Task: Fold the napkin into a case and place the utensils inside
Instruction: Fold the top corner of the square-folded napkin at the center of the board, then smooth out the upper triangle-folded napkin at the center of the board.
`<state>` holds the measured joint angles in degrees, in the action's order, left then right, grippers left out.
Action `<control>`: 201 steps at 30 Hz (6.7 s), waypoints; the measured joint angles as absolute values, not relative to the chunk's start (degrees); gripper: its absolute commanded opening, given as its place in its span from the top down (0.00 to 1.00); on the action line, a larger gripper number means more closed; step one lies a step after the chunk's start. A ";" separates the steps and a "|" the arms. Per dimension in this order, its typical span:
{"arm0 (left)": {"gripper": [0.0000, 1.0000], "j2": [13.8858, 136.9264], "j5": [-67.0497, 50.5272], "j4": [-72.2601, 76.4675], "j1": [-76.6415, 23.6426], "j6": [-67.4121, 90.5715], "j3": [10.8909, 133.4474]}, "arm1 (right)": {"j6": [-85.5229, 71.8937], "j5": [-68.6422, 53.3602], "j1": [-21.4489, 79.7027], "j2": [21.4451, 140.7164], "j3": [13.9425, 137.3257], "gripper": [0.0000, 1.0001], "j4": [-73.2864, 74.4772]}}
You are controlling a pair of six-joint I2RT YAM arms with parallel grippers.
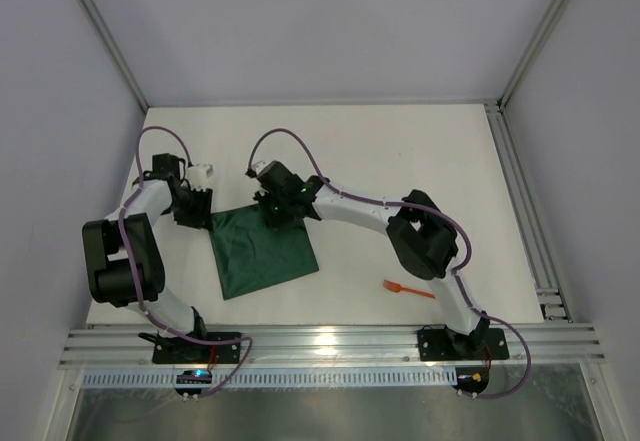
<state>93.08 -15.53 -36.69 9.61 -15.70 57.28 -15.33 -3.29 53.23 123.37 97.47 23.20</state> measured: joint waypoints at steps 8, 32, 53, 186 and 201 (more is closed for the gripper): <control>0.65 93.08 -15.55 -36.67 10.04 -15.70 57.28 | -17.56 -3.66 58.50 123.37 97.47 0.96 22.76; 0.74 96.14 -17.15 -35.53 10.46 -15.68 57.32 | -27.94 -7.35 68.99 123.39 97.47 0.96 19.86; 0.74 96.71 -18.02 -35.35 10.52 -15.40 58.26 | -31.90 -9.69 69.84 126.85 95.44 0.96 15.75; 0.65 85.38 -13.06 -46.59 -3.73 -27.53 48.45 | -39.57 -0.12 56.62 90.74 55.22 0.43 9.67; 0.66 85.38 -12.97 -45.65 -3.73 -27.53 48.05 | -46.50 -7.14 52.12 92.64 43.55 0.52 -0.71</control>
<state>85.38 -12.97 -45.65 -3.73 -27.53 48.05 -46.50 -7.14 52.12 92.64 43.55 -0.71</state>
